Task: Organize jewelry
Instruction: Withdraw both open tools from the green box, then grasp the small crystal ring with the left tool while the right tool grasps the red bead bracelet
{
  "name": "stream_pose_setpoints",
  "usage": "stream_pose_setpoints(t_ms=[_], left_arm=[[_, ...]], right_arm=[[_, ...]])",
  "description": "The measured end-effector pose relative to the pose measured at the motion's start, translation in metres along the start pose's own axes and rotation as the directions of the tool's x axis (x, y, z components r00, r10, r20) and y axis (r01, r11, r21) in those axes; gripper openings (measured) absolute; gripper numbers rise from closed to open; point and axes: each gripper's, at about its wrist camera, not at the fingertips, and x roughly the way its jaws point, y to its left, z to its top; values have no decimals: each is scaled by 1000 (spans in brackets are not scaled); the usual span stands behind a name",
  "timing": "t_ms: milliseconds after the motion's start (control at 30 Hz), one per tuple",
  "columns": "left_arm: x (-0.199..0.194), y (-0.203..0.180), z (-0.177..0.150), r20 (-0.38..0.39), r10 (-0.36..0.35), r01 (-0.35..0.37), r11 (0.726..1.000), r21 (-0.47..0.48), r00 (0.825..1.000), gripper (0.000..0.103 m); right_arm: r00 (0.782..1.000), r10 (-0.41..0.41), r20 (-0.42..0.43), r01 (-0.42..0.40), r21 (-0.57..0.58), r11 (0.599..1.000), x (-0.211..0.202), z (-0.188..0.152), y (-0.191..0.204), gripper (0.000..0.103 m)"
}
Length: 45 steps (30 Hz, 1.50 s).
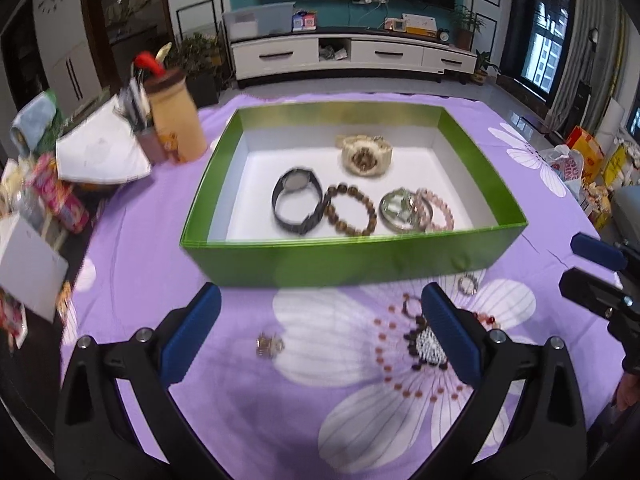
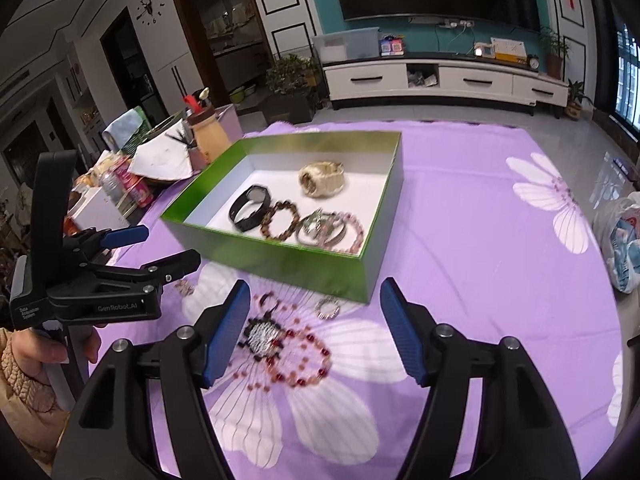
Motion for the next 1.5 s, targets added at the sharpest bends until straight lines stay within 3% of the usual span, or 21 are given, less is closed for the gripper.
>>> stream_pose_setpoints(t_ms=[267, 500, 567, 700, 833, 1000, 1067, 1233, 1300, 1367, 1500], left_arm=[[0, 37, -26, -49, -68, 63, 993, -101, 996, 101], [-3, 46, -56, -100, -26, 31, 998, 49, 995, 101], [-4, 51, -59, -104, -15, 20, 998, 54, 995, 101], [1, 58, -62, -106, -78, 75, 997, -30, 991, 101], [11, 49, -58, -82, -77, 74, 997, -39, 994, 99], [28, 39, -50, -85, -55, 53, 998, -31, 995, 74], [34, 37, -49, -94, -44, 42, 999, -24, 995, 57], [42, 39, -48, -99, -57, 56, 998, -19, 993, 45], [45, 39, -48, -104, -65, 65, 998, -11, 992, 35], [48, 39, -49, -106, -70, 69, 998, -9, 992, 29], [49, 42, -48, -93, -73, 72, 997, -6, 993, 25]], right_arm=[[996, 42, -83, -44, -30, 999, 12, -25, 11, 68], [988, 54, -141, -72, -129, 989, 26, -49, 34, 68], [987, 53, -154, -78, -158, 984, 32, -54, 40, 63], [984, 44, -171, -72, -161, 984, 45, -56, 42, 54], [983, 31, -182, -63, -174, 983, 54, -56, 42, 46], [980, 15, -197, -55, -198, 979, 64, -58, 44, 42], [980, 10, -201, -54, -213, 976, 67, -59, 45, 38], [980, -10, -197, -39, -242, 970, 75, -58, 48, 27], [981, -22, -191, -26, -246, 969, 77, -56, 47, 14], [982, -31, -186, -16, -245, 969, 78, -55, 46, 9], [983, -26, -182, -19, -239, 971, 78, -54, 45, 7]])
